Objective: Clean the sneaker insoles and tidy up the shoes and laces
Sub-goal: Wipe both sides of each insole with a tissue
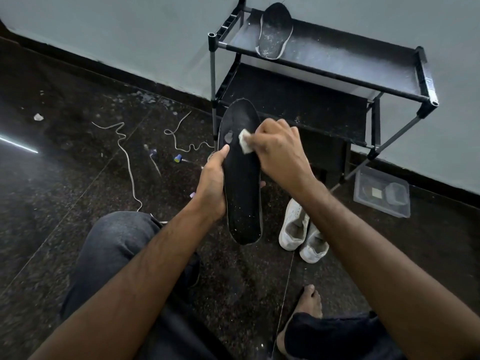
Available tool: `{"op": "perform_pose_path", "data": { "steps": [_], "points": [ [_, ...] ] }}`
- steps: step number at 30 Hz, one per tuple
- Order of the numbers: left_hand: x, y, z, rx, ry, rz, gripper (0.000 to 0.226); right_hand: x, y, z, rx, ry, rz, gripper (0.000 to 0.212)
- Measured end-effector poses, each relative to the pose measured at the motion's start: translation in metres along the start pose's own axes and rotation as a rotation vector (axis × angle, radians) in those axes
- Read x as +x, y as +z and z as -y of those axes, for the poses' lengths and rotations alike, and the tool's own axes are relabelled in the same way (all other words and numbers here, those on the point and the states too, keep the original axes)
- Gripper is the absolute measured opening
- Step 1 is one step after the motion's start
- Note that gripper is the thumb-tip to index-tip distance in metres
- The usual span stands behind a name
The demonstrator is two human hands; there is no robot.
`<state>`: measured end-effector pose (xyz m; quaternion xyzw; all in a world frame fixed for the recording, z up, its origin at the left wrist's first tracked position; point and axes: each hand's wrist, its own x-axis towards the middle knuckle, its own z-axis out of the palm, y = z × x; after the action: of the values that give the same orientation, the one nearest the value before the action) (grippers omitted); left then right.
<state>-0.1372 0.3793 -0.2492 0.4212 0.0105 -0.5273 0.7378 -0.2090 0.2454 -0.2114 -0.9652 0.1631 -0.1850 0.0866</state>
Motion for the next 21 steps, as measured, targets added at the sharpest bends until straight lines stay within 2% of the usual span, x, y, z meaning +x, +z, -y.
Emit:
{"op": "perform_pose_path", "data": {
  "steps": [1,3,4,5,6,8,10,11,12,14,15,17,18,19,20,21],
  "points": [
    [0.001,-0.002,0.000,-0.010,-0.007,-0.017,0.055,-0.006,-0.003,0.002,0.004,-0.092,0.095,0.019],
    [0.003,-0.002,0.000,-0.028,-0.009,-0.055,0.051,-0.012,-0.025,0.002,0.084,-0.227,0.489,0.021],
    [0.005,-0.003,-0.001,-0.025,0.002,-0.067,0.050,-0.012,-0.039,0.002,0.149,-0.232,0.687,0.022],
    [0.006,-0.002,-0.001,-0.011,0.011,-0.067,0.050,-0.010,-0.052,0.000,0.260,-0.187,0.801,0.022],
    [0.005,0.000,-0.002,-0.004,0.008,-0.062,0.051,-0.008,-0.063,-0.003,0.397,-0.129,0.775,0.022],
    [0.003,0.003,-0.001,-0.002,-0.008,-0.047,0.053,0.003,-0.067,-0.011,0.513,-0.006,0.418,0.019],
    [0.001,0.004,0.000,-0.012,-0.015,-0.019,0.054,0.009,-0.049,-0.011,0.338,0.100,0.039,0.014],
    [0.000,0.004,0.001,-0.019,-0.013,-0.008,0.054,0.010,-0.036,-0.007,0.220,0.115,-0.066,0.014],
    [-0.001,0.005,0.001,-0.020,-0.006,-0.003,0.054,0.007,-0.023,-0.002,0.101,0.080,-0.095,0.015],
    [-0.005,0.006,0.002,-0.012,0.008,-0.015,0.054,-0.009,-0.004,0.004,-0.083,-0.098,-0.017,0.016],
    [-0.005,0.005,0.001,-0.019,0.013,-0.027,0.054,-0.015,-0.003,0.005,-0.102,-0.197,0.077,0.015],
    [-0.003,0.003,-0.001,-0.047,0.031,-0.043,0.055,-0.020,-0.021,0.006,-0.061,-0.310,0.403,0.017],
    [-0.001,0.002,-0.002,-0.044,0.040,-0.049,0.056,-0.020,-0.035,0.006,-0.043,-0.318,0.583,0.020],
    [0.000,0.002,-0.002,-0.025,0.048,-0.049,0.057,-0.019,-0.048,0.004,-0.005,-0.281,0.689,0.021],
    [0.000,0.003,-0.003,-0.004,0.053,-0.049,0.056,-0.016,-0.059,0.000,0.087,-0.216,0.669,0.019],
    [0.001,0.003,-0.002,0.013,0.056,-0.045,0.055,-0.012,-0.066,-0.004,0.202,-0.137,0.533,0.015]
  ]
}}
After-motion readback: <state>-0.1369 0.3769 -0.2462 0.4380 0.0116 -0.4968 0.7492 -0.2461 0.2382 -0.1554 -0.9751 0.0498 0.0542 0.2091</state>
